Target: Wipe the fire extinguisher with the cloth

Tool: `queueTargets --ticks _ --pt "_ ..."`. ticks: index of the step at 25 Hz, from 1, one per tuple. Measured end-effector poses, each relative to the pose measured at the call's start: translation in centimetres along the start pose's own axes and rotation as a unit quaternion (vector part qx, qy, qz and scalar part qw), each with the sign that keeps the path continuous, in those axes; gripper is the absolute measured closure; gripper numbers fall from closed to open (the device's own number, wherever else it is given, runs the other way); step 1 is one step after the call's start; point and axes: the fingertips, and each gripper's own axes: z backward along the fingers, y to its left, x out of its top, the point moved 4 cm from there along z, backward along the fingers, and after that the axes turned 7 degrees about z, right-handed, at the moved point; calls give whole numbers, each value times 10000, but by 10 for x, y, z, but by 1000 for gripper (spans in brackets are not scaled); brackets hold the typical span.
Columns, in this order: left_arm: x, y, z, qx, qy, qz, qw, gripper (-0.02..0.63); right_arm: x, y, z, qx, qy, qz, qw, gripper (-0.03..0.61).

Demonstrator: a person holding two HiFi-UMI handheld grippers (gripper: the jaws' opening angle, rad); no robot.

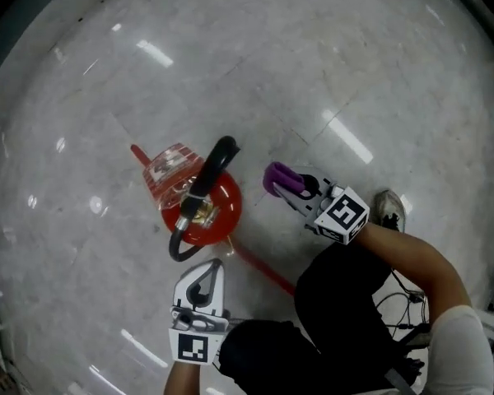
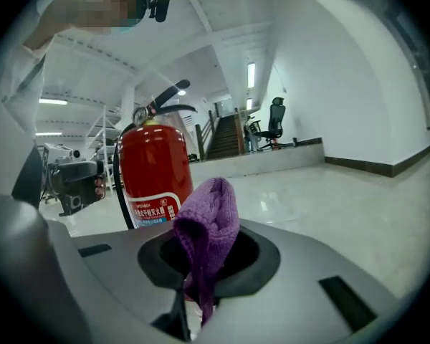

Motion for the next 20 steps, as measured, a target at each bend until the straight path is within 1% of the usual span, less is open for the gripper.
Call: queueTargets --ticks 2,4,6,8,9,11,12,13,14,18,20 --pt "10 -6 -3 -212 4 -178 9996 609 8 -3 10 -217 170 -88 9996 518" --pt "7 -10 -5 -279 149 -101 9994 609 1 0 13 -437 199 -368 9982 518" --pt "-7 -15 -6 -323 273 106 9990 609 -30 10 16 -697 288 -794 9940 518" --pt "-20 -14 -13 -229 144 243 9993 609 -69 11 10 -913 279 -1089 9895 518" --pt "-24 -17 -17 -187 25 204 9996 609 -88 10 2 -963 258 -1133 9885 518" --pt "-28 -29 -19 -290 -38 -81 9995 609 -119 12 -18 -927 186 -1211 9881 518" --pt "-28 -36 -16 -374 -18 -144 9992 609 -130 15 -29 -882 157 -1280 9877 518" --pt "-29 -40 -12 -408 -18 -104 9991 609 -140 20 -38 -837 149 -1360 9871 518" --pt "-30 -40 -7 -357 -27 -14 9994 609 -148 25 -46 -800 163 -1436 9863 518" --pt "-27 -24 8 246 3 327 9992 609 -159 36 -73 -631 284 -1642 9840 518" --pt "-21 -19 12 400 -69 469 9981 609 -160 42 -86 -424 310 -1704 9840 518"
